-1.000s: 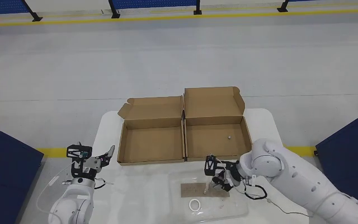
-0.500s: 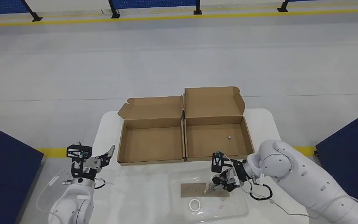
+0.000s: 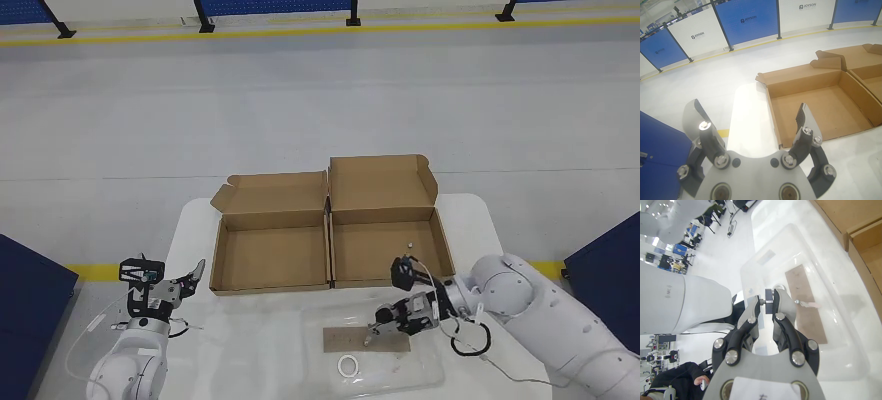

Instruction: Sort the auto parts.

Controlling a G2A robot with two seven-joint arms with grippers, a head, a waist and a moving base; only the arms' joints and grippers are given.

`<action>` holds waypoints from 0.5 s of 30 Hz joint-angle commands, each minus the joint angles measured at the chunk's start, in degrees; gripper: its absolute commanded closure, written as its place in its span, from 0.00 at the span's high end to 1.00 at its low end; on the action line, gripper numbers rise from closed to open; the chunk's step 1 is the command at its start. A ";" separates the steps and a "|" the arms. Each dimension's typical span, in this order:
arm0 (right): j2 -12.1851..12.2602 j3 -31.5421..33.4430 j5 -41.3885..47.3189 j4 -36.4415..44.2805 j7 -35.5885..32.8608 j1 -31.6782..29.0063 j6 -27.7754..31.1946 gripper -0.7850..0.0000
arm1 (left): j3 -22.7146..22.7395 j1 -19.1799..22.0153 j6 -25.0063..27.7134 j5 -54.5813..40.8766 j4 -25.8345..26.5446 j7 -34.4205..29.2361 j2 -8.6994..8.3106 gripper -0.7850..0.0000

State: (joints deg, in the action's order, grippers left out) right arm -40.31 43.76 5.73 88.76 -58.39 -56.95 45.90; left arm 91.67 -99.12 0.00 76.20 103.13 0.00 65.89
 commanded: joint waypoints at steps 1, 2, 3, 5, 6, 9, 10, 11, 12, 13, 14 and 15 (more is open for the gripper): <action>0.54 -0.41 2.21 -0.46 0.84 0.19 0.84 0.00 | 0.00 0.00 0.00 0.00 0.00 0.00 0.00 1.00; 0.86 -0.65 3.13 -0.64 1.25 0.28 1.25 0.00 | 0.00 0.00 0.00 0.00 0.00 0.00 0.00 1.00; 1.18 -0.92 4.04 -0.75 1.68 0.38 1.68 0.00 | 0.00 0.00 0.00 0.00 0.00 0.00 0.00 1.00; 1.82 -1.49 5.93 -0.95 2.61 0.56 2.61 0.00 | 0.00 0.00 0.00 0.00 0.00 0.00 0.00 1.00; 2.14 -1.80 6.89 -1.10 3.07 0.66 3.07 0.00 | 0.00 0.00 0.00 0.00 0.00 0.00 0.00 1.00; 3.07 -2.90 9.19 -1.39 4.14 1.11 4.14 0.00 | 0.00 0.00 0.00 0.00 0.00 0.00 0.00 1.00; 3.36 -3.30 9.77 -1.29 4.34 1.35 4.34 0.00 | 0.00 0.00 0.00 0.00 0.00 0.00 0.00 1.00; 3.62 -3.71 10.52 -1.10 4.72 1.57 4.73 0.00 | 0.00 0.00 0.00 0.00 0.00 0.00 0.00 1.00; 3.88 -4.06 10.87 -0.89 5.23 1.89 5.23 0.00 | 0.00 0.00 0.00 0.00 0.00 0.00 0.00 1.00; 4.06 -4.20 10.85 -0.95 5.61 2.12 5.61 0.00 | 0.00 0.00 0.00 0.00 0.00 0.00 0.00 1.00; 4.06 -4.20 10.85 -0.95 5.61 2.12 5.61 0.00 | 0.00 0.00 0.00 0.00 0.00 0.00 0.00 1.00; 4.06 -4.20 10.85 -0.95 5.61 2.12 5.61 0.00 | 0.00 0.00 0.00 0.00 0.00 0.00 0.00 1.00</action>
State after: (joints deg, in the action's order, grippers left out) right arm -36.23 39.53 16.63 87.83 -52.74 -54.80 51.55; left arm 91.67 -99.12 0.00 76.20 103.13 0.00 65.89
